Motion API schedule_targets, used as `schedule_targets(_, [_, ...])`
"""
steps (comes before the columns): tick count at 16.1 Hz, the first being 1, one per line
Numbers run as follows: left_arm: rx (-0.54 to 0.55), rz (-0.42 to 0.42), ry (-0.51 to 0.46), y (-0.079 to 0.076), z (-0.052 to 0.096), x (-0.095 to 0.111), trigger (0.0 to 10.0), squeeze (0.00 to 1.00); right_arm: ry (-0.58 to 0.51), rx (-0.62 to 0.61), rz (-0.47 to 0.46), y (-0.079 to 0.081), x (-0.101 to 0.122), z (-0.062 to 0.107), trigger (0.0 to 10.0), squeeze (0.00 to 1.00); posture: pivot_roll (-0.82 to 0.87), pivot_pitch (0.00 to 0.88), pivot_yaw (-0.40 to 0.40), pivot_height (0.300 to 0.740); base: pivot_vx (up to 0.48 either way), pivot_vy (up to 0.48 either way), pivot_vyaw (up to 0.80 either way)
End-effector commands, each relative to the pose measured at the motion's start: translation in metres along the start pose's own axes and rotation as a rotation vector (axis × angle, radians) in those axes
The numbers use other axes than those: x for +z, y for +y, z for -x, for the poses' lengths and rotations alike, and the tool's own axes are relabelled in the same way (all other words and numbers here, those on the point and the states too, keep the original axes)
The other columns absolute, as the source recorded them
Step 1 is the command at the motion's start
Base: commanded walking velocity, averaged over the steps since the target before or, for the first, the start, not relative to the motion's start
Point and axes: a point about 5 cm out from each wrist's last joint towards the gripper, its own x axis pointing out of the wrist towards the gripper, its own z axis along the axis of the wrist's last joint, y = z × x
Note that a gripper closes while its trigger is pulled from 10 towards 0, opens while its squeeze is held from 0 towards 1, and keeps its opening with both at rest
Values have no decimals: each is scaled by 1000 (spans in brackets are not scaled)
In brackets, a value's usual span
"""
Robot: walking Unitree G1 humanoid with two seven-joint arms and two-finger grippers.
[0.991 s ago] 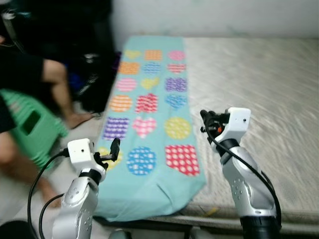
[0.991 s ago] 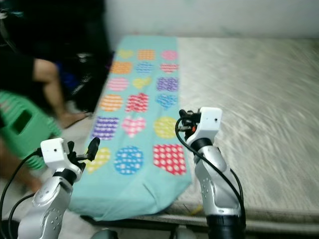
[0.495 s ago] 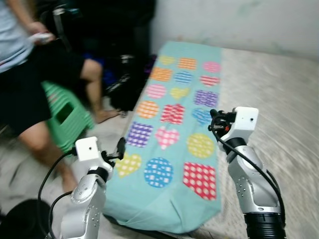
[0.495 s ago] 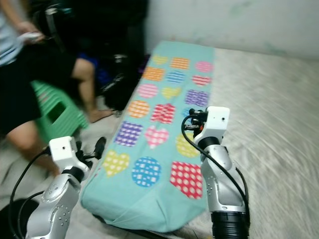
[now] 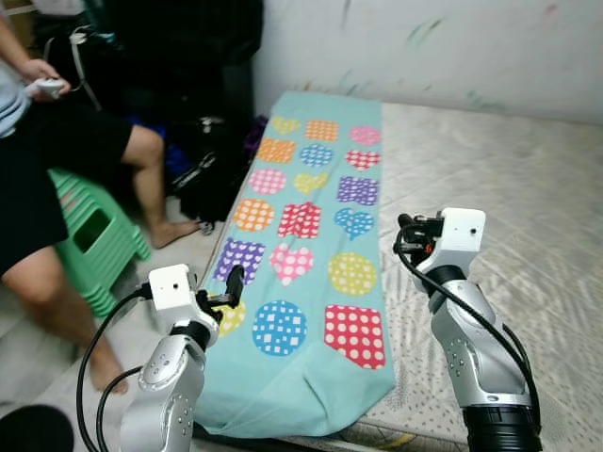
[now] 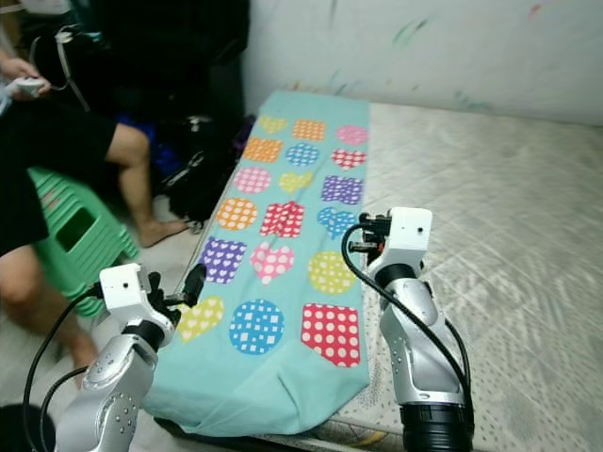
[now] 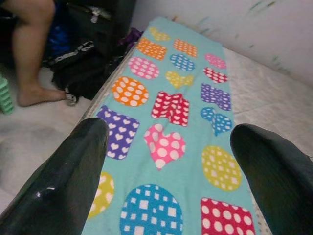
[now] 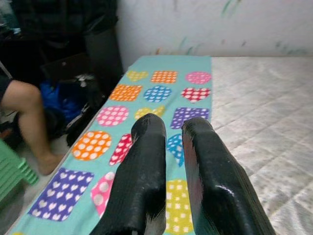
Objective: Clean up the room
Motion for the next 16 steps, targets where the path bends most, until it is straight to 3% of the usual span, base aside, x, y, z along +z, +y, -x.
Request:
schedule_targets(1, [-1, -1, -8, 2, 1, 2, 10000, 0, -3, 13, -3, 3, 3, -1, 10000, 0, -132, 0, -12, 740, 0, 375, -800])
schedule_targets(4, [-1, -2, -8, 2, 1, 2, 10000, 0, -5, 19, 0, 4, 3, -1, 10000, 0, -130, 0, -12, 740, 0, 436, -669])
schedule_targets(10, [4, -7, -11, 2, 0, 2, 10000, 0, 3, 38, 22, 7, 0, -1, 10000, 0, -130, 0, -10, 740, 0, 462, 0])
schedule_targets(16, [1, -6, -48, 4, 0, 6, 10000, 0, 12, 70, 63, 12, -2, -3, 10000, 0, -126, 0, -16, 740, 0, 0, 0])
